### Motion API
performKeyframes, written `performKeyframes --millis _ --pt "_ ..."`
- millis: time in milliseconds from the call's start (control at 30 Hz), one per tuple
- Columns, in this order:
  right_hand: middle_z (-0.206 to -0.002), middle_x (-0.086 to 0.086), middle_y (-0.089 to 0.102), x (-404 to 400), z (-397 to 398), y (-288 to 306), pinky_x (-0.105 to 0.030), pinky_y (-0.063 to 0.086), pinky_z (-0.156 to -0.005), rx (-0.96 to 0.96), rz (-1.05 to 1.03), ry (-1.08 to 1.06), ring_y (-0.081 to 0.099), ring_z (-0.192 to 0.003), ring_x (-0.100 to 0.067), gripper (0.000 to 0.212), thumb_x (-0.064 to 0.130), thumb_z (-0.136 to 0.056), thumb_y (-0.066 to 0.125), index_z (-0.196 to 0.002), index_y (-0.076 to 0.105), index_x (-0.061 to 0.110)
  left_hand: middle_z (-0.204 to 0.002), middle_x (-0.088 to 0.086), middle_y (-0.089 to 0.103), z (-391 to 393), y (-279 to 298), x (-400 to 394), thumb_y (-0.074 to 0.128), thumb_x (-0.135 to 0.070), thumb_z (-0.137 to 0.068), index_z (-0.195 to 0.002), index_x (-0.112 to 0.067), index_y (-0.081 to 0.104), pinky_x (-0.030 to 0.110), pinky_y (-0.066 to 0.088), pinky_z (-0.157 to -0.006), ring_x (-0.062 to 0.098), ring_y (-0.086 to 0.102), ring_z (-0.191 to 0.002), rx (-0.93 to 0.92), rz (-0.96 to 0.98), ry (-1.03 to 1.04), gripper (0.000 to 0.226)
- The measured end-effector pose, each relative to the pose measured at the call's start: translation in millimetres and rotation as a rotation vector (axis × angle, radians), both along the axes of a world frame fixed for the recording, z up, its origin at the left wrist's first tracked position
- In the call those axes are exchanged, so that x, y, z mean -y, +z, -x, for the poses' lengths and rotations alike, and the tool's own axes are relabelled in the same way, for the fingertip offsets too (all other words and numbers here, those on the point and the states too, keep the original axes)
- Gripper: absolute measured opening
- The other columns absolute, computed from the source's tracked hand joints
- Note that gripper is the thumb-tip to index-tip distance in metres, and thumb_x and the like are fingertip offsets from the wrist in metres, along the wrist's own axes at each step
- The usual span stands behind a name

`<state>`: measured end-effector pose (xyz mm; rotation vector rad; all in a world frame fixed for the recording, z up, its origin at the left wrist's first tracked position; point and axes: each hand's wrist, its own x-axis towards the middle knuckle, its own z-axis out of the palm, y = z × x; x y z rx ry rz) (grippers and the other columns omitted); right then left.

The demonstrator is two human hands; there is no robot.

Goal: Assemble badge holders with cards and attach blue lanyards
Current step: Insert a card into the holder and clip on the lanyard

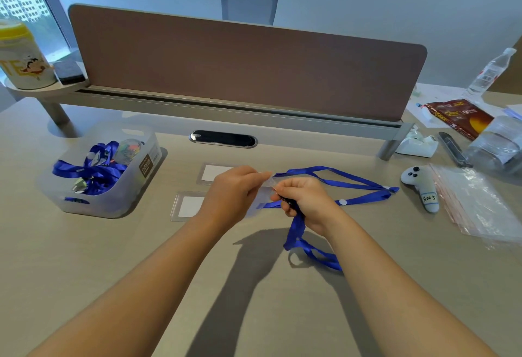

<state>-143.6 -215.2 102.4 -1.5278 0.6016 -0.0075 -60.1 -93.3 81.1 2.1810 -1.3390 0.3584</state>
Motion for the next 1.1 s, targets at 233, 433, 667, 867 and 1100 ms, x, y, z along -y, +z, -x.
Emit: performKeyframes --millis 233,433,667,867,1100 --pt "-0.063 -0.001 0.051 -3.1 -5.0 3.1 -0.013 0.027 -0.036 -0.049 -0.023 -0.085 0.030 -0.045 -0.008 0.025 0.025 -0.091 0.050 -0.071 0.056 0.011 -0.064 0.014 0.071 -1.3 -0.5 -3.9 0.081 0.006 -0.051 -0.090 -0.004 0.069 0.028 0.054 -0.044 0.026 0.065 -0.051 0.088 -0.154 -0.043 0.042" --pt "-0.065 0.001 0.055 -4.4 -5.8 0.8 -0.014 0.033 -0.042 -0.033 0.083 -0.075 0.037 -0.046 -0.006 0.019 0.020 -0.089 0.053 -0.072 0.061 0.014 -0.083 0.018 0.072 0.3 3.1 -2.3 0.065 0.003 -0.072 -0.100 -0.006 0.066 0.031 0.056 -0.061 0.031 0.068 -0.070 -0.026 -0.127 -0.039 0.030" --pt "-0.065 0.002 0.059 -2.4 -8.0 -0.6 -0.006 0.040 -0.042 0.012 0.246 0.019 0.045 -0.053 -0.007 0.026 0.008 -0.090 0.047 -0.068 0.060 0.013 -0.106 0.014 0.067 6.0 14.5 4.5 0.059 -0.018 -0.083 -0.104 -0.007 0.062 0.040 0.050 -0.090 0.025 0.060 -0.098 -0.593 0.020 0.084 0.024" --pt "-0.068 0.003 0.059 -3.2 -9.2 -5.5 -0.011 0.046 -0.058 0.046 0.292 0.048 0.052 -0.065 -0.005 0.021 0.007 -0.090 0.048 -0.098 0.064 -0.004 -0.097 0.020 0.067 0.7 12.5 7.9 0.059 -0.009 -0.081 -0.092 -0.001 0.062 0.037 0.051 -0.083 0.024 0.060 -0.086 -0.762 0.104 0.125 0.013" --pt "-0.088 -0.005 0.060 -2.3 -7.6 -6.3 -0.015 0.044 -0.069 0.058 0.361 0.059 0.055 -0.080 -0.011 0.019 0.005 -0.088 0.053 -0.101 0.064 -0.001 -0.105 0.018 0.068 -0.9 9.9 10.3 0.056 -0.015 -0.085 -0.102 -0.003 0.064 0.040 0.050 -0.091 0.028 0.061 -0.097 -0.763 -0.014 0.153 0.023"
